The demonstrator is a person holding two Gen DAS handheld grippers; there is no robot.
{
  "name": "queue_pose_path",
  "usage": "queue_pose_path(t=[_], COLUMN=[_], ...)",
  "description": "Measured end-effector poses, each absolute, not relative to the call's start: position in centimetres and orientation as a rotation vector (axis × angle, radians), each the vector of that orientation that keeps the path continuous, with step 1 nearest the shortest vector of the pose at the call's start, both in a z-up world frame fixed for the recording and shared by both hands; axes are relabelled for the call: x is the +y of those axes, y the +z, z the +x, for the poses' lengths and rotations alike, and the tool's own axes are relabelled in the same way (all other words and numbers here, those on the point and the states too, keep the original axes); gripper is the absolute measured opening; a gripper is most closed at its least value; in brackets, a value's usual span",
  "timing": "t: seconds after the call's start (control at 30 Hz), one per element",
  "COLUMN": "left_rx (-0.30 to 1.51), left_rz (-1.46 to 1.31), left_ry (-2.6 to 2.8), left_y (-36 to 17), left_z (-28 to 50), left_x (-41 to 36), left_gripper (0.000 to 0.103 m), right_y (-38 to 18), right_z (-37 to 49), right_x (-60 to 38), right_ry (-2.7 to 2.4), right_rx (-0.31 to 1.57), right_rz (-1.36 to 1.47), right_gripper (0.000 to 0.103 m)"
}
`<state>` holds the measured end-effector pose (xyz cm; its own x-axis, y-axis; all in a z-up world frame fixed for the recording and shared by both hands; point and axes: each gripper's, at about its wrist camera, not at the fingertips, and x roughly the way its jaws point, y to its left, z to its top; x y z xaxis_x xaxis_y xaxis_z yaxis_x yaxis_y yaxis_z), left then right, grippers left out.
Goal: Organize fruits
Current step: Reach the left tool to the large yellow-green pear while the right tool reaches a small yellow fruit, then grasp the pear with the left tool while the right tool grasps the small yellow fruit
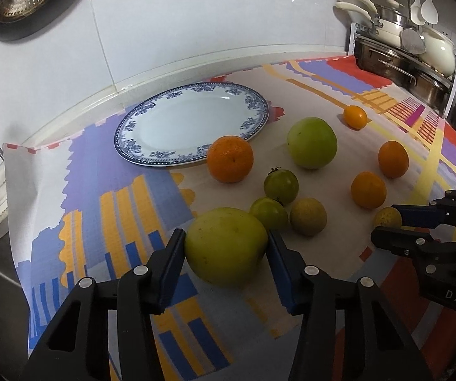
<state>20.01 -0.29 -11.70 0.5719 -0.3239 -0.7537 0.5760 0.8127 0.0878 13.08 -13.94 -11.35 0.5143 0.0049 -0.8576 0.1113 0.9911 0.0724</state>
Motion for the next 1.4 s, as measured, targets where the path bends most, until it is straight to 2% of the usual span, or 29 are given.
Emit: queue_pose_path(t=[0.9,1.4], left_rx=[0.745,0.631], left_rz=[0.183,0.144], left_ry=[-0.347,-0.231], left_y=[-7.4,-3.2], left_z=[16.3,18.5], left_x=[0.7,-1.1], left_gripper=[0.05,0.05], right_y=[-7.2,-2.8], right_z=[12.7,17.0], right_x=[-13.4,-15.9], right_ry=[0.177,0.283], right_rx=[0.884,0.755], right_rz=[0.035,-0.02], right_gripper=[0.029,0.029])
